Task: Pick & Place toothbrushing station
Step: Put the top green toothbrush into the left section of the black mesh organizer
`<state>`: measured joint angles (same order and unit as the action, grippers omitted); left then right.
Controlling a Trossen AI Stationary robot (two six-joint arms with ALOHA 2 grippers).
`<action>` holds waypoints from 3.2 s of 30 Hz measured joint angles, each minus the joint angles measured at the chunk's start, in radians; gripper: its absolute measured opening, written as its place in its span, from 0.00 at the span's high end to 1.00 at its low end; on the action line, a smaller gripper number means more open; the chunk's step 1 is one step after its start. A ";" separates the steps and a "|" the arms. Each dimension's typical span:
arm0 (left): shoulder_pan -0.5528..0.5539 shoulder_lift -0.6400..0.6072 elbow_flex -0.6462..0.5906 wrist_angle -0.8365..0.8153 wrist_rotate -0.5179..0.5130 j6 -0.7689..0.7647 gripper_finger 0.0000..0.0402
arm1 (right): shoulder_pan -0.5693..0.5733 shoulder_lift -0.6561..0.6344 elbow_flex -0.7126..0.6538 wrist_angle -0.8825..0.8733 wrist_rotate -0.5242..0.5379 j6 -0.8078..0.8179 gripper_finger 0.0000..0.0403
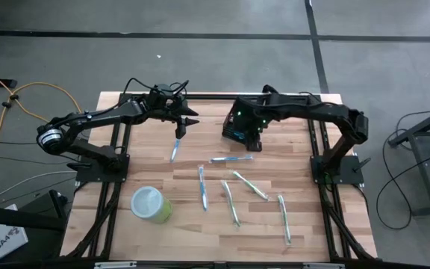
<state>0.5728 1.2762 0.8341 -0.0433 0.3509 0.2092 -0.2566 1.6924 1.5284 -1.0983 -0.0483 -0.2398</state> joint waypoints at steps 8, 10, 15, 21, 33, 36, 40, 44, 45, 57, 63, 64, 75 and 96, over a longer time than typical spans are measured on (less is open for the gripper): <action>0.000 0.000 0.000 0.000 0.000 0.000 0.64 | 0.125 0.010 0.000 -0.059 0.090 0.264 0.69; 0.000 0.000 0.000 0.000 0.000 0.000 0.64 | 0.158 0.009 0.000 -0.059 0.107 0.310 0.69; 0.000 0.000 0.000 0.000 0.000 0.000 0.64 | 0.240 0.012 -0.011 -0.051 0.138 0.416 0.69; 0.000 0.000 0.000 0.000 0.000 0.000 0.64 | 0.327 0.016 -0.084 -0.033 0.141 0.528 0.69; 0.000 0.000 0.000 0.000 0.000 0.000 0.64 | 0.384 0.017 -0.202 0.070 0.066 0.631 0.69; 0.000 0.000 0.000 0.000 0.000 0.000 0.64 | 0.373 0.017 -0.203 0.100 0.048 0.604 0.69; 0.000 0.000 0.000 0.000 0.000 0.000 0.64 | 0.365 0.017 -0.203 0.145 0.054 0.561 0.69; 0.000 0.000 0.000 0.000 0.000 0.000 0.64 | 0.365 0.041 -0.202 0.179 0.079 0.544 0.69; 0.000 0.000 0.000 0.000 0.000 0.000 0.64 | 0.365 0.056 -0.202 0.178 0.075 0.537 0.69; 0.000 0.000 0.000 0.000 0.000 0.000 0.64 | 0.368 0.144 -0.201 0.208 0.049 0.563 0.58; 0.000 0.000 0.000 0.000 0.000 0.000 0.64 | 0.393 0.171 -0.202 0.168 0.046 0.768 0.54; 0.000 0.000 0.000 0.000 0.000 0.000 0.64 | 0.400 0.175 -0.203 0.160 0.046 0.802 0.54; 0.000 0.000 0.000 0.000 0.000 0.000 0.64 | 0.466 0.185 -0.295 0.231 0.048 0.992 0.54; 0.000 0.000 0.000 0.000 0.000 0.000 0.64 | 0.490 0.177 -0.420 0.356 0.034 1.074 0.56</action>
<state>0.5728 1.2762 0.8341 -0.0429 0.3508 0.2092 0.2337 1.8698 1.1088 -0.7425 -0.0143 0.8341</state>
